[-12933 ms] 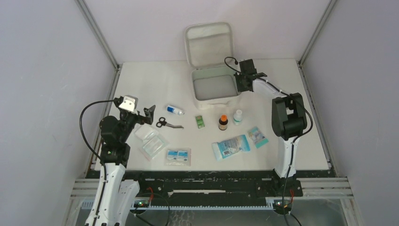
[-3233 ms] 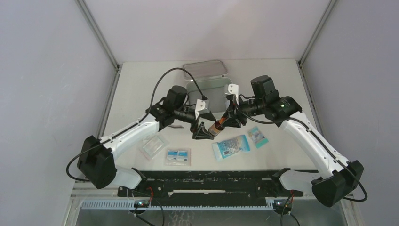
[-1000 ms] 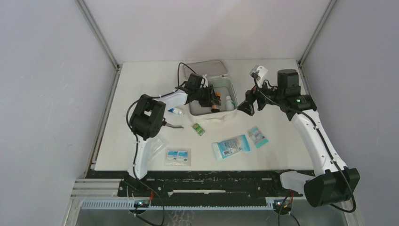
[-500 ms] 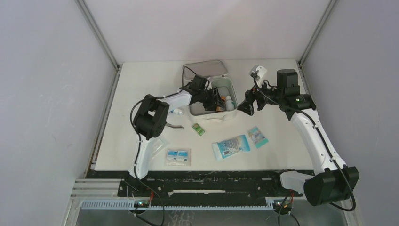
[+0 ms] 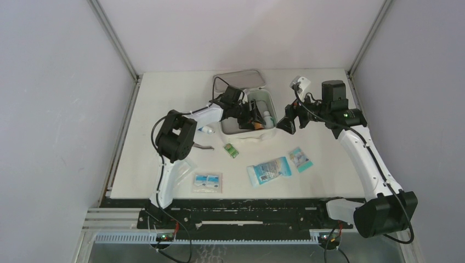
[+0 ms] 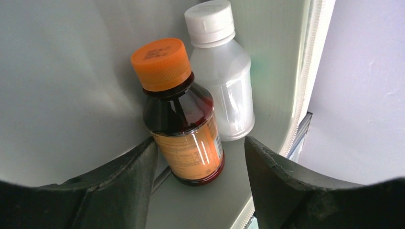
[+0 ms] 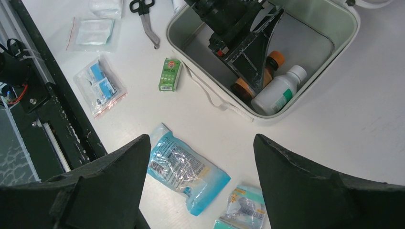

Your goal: Organize the medicine kit

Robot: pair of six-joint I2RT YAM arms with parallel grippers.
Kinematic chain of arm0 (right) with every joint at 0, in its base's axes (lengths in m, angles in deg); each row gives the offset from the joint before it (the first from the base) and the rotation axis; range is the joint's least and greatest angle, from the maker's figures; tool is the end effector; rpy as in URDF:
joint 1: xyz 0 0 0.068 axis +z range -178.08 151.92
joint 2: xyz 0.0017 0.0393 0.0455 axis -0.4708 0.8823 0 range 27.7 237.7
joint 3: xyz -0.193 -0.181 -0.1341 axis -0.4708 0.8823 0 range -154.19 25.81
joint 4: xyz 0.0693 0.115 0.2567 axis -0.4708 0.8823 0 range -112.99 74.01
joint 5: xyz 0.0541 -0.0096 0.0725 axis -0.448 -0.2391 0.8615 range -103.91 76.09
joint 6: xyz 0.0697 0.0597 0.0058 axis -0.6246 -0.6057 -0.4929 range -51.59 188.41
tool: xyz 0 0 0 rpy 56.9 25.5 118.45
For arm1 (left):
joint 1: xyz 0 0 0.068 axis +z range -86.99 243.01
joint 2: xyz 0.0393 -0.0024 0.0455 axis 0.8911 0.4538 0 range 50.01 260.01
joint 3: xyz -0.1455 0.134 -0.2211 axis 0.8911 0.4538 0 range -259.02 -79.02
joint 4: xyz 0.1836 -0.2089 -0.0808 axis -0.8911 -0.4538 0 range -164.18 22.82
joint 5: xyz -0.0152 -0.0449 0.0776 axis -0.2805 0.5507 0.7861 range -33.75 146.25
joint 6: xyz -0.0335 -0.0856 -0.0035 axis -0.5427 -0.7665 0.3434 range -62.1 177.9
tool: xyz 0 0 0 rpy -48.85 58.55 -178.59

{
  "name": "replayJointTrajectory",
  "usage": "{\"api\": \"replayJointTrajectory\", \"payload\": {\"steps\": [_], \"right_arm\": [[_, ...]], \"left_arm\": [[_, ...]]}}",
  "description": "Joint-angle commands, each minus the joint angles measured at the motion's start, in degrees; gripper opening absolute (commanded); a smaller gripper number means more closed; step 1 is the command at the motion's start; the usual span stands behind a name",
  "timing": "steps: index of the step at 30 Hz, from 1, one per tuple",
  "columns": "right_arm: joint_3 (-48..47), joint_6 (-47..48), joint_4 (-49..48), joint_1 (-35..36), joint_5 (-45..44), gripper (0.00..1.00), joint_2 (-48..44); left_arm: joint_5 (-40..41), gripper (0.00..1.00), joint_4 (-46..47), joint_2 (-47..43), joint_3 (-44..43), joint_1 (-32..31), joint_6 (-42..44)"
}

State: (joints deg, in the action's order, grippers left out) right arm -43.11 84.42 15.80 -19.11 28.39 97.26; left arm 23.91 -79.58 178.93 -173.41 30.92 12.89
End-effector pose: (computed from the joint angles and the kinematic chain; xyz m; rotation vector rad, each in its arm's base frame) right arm 0.2869 0.1015 0.3550 -0.8353 1.9824 0.7557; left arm 0.4508 -0.3349 0.1267 0.0032 2.6363 -1.2380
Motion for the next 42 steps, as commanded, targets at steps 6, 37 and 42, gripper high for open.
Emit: {"api": "replayJointTrajectory", "payload": {"steps": [6,37,42], "right_arm": [[-0.1,-0.2,-0.9,-0.4,-0.5,0.78,0.5],[4.4,2.3,-6.0,-2.1,-7.6,0.88,-3.1],[5.1,1.6,-7.1,-2.2,-7.0,0.98,-4.3]], "left_arm": [[-7.4,0.72,2.5,-1.7,-6.1,-0.7,0.5],[24.3,1.0,-12.5,-32.8,0.4,0.1,49.5],[25.3,1.0,-9.7,-40.6,7.9,0.8,52.4]]}}
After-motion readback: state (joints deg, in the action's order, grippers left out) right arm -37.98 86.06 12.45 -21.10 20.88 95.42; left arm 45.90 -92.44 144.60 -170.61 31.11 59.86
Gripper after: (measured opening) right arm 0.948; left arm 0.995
